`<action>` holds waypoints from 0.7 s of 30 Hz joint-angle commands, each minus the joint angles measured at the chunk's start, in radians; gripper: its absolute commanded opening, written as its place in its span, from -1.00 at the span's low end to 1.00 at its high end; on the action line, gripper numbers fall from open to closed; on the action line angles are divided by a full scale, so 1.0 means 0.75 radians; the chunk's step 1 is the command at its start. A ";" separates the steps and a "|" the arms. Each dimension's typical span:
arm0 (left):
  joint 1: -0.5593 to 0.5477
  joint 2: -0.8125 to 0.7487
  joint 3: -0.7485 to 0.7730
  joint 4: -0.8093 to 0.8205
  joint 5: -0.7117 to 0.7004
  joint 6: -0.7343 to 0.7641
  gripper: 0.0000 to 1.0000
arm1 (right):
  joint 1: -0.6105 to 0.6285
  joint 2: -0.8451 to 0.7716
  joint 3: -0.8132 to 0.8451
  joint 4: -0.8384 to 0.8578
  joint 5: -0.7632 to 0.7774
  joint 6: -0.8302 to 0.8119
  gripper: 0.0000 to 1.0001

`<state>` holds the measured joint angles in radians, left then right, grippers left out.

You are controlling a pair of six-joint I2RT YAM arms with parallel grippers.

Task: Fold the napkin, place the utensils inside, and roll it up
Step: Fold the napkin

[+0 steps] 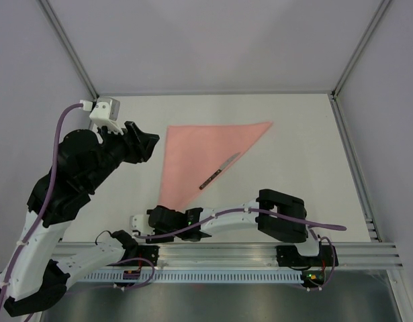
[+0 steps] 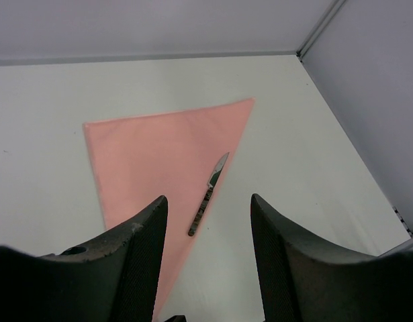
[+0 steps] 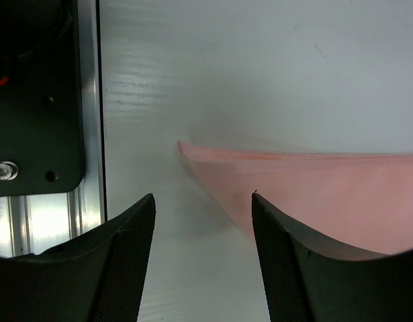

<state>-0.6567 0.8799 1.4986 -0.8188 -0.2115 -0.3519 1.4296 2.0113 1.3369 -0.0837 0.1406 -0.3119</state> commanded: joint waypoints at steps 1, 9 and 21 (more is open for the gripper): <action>0.002 -0.020 0.014 -0.019 -0.031 -0.042 0.16 | 0.031 0.069 0.075 0.083 0.089 -0.034 0.30; 0.002 -0.036 0.010 -0.043 -0.037 -0.030 0.16 | 0.039 0.161 0.093 0.183 0.162 -0.065 0.14; 0.002 -0.077 -0.002 -0.049 -0.023 -0.022 0.16 | 0.037 0.206 0.103 0.216 0.207 -0.089 -0.37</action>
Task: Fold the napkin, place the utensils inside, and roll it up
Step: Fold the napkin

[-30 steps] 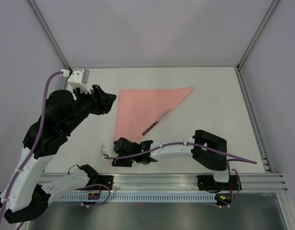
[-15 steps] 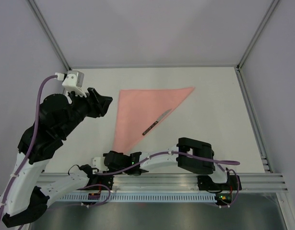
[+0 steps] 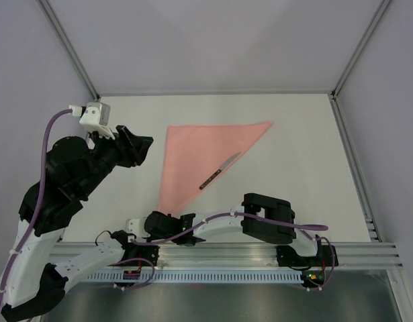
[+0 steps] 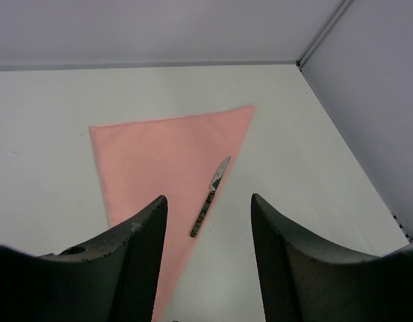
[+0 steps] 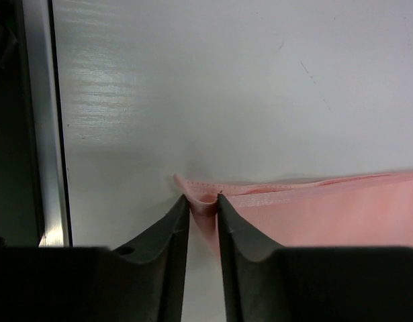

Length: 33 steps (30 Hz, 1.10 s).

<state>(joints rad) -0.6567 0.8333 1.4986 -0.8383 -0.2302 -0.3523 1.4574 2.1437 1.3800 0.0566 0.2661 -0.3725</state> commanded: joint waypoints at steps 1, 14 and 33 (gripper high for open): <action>0.002 -0.015 -0.002 -0.024 0.002 -0.019 0.16 | 0.002 0.030 0.046 0.029 0.042 -0.011 -0.47; 0.002 0.010 0.008 -0.015 0.012 -0.009 0.17 | -0.019 -0.066 0.093 -0.030 0.079 0.012 -0.92; 0.002 0.130 0.041 0.083 0.094 0.044 0.18 | -0.325 -0.344 0.038 -0.223 0.075 0.169 -0.96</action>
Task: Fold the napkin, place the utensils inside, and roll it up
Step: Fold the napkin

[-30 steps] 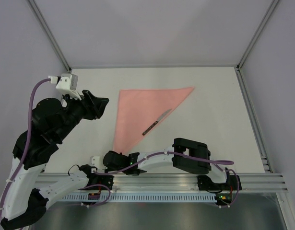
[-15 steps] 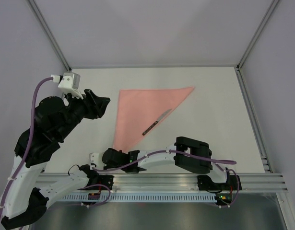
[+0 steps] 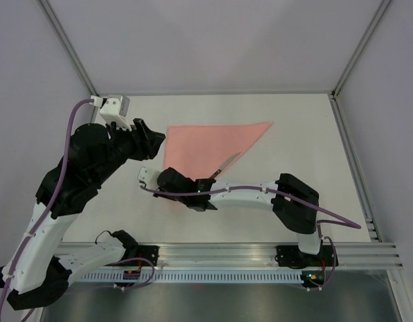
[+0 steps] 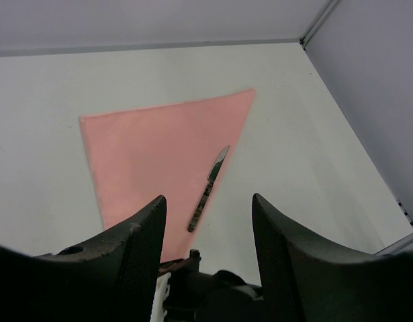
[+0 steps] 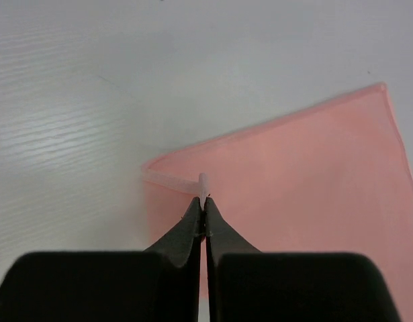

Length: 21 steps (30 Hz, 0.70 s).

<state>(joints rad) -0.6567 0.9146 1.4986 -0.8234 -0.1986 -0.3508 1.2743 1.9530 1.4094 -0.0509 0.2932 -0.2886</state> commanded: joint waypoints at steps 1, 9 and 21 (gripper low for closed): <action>0.002 0.030 0.039 0.071 0.058 0.044 0.18 | -0.112 -0.102 -0.006 -0.094 0.033 0.068 -0.99; 0.002 0.102 0.019 0.173 0.164 0.048 0.19 | -0.373 -0.223 -0.108 -0.169 0.026 0.139 -0.99; 0.002 0.151 -0.045 0.267 0.259 0.034 0.18 | -0.676 -0.291 -0.282 -0.157 -0.025 0.119 -0.99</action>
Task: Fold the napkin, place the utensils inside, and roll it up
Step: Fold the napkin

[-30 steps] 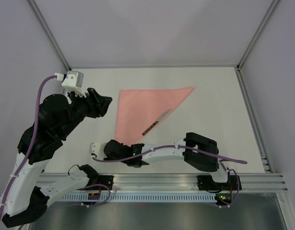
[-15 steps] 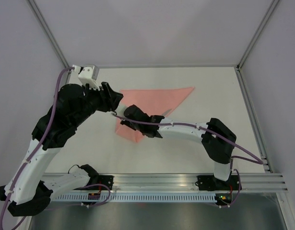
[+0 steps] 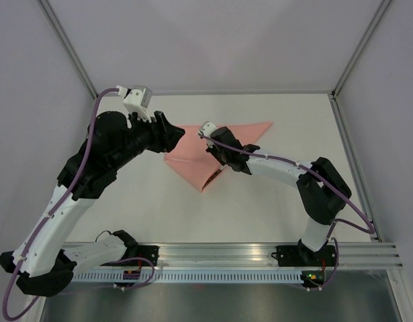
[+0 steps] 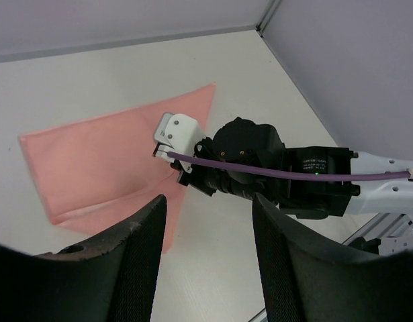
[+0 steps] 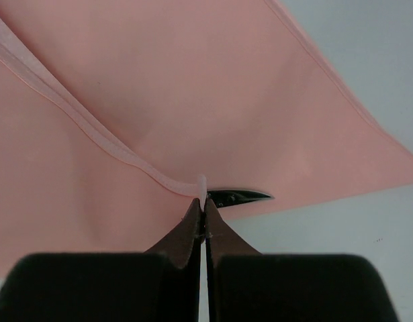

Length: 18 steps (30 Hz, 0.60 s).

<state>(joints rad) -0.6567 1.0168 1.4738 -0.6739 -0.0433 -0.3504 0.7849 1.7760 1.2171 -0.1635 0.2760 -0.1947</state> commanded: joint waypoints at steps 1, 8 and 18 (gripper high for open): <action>0.002 0.019 -0.012 0.070 0.052 0.034 0.18 | -0.036 -0.055 -0.042 0.001 0.002 -0.010 -0.99; 0.002 0.041 -0.030 0.084 0.086 0.025 0.18 | -0.110 -0.022 -0.074 0.050 -0.012 -0.023 -0.99; 0.002 0.055 -0.063 0.097 0.090 0.023 0.18 | -0.159 0.031 -0.091 0.089 -0.020 -0.035 -0.99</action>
<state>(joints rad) -0.6567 1.0538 1.4326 -0.6392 0.0029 -0.3504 0.6788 1.7828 1.1522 -0.1238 0.2615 -0.2070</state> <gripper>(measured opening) 0.591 0.011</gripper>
